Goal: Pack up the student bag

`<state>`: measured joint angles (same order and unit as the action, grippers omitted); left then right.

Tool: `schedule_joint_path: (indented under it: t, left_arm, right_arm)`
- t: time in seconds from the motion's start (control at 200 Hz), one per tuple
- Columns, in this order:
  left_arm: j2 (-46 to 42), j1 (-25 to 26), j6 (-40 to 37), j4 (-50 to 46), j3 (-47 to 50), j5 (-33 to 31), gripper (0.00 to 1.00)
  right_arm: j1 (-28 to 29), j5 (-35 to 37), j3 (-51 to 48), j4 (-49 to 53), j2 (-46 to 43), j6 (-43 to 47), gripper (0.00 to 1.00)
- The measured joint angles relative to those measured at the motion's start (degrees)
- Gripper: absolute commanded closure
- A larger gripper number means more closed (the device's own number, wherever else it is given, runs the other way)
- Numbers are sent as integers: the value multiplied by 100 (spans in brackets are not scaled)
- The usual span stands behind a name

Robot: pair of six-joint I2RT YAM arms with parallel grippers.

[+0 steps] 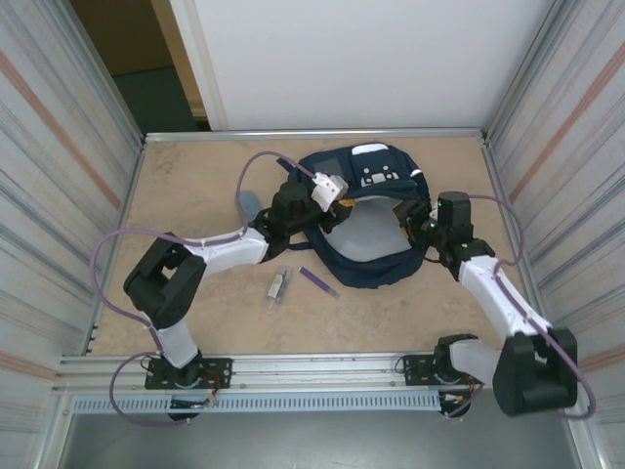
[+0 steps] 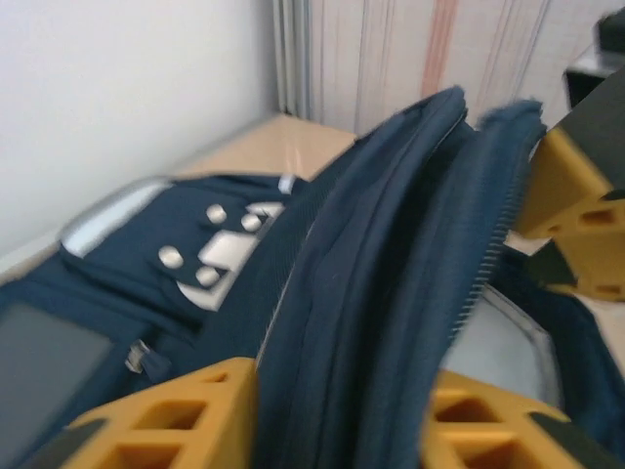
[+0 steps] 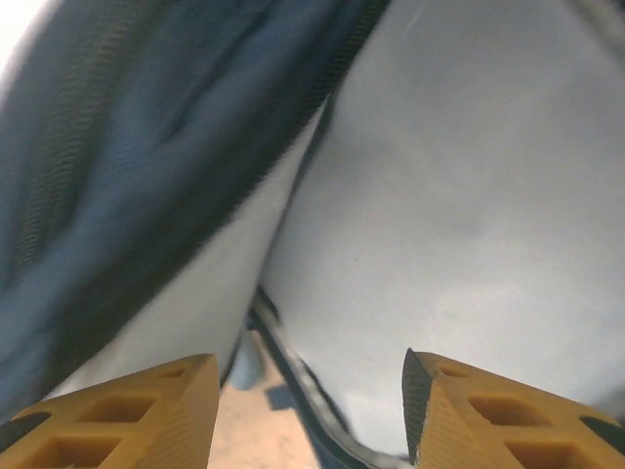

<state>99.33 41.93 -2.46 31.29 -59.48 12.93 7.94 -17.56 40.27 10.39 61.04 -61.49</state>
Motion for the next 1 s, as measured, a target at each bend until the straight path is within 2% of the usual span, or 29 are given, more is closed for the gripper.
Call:
schedule_joint_path:
  t: [0.2, 0.396, 0.521, 0.671, 0.722, 0.842, 1.002]
  left_arm:
    - [-859, -66, 710, -1027, 81, 315, 38]
    - [-1945, -175, 1207, -2422, 9, 348, 28]
    - [-2144, -496, 1600, -3685, -446, 155, 23]
    - [-1930, -1416, 2216, -4597, -772, -437, 10]
    - [-1742, -1663, 2406, -4804, -835, -717, 2]
    - [-800, -1996, 2736, -5438, -1307, -1451, 1]
    - [444, -2096, 3060, -6037, -2020, -1801, 1]
  right_arm:
    - [81, 321, 560, 1567, -688, 1147, 47]
    - [308, 450, 1182, 2398, -625, 1939, 47]
    - [446, 455, 1456, 2588, -345, 2273, 47]
    - [789, 494, 1589, 2680, 79, 2553, 45]
    - [918, 538, 1620, 2712, 164, 2632, 44]
    - [1191, 612, 1622, 2739, 205, 2817, 33]
    - [1425, 717, 1622, 2745, 249, 2979, 30]
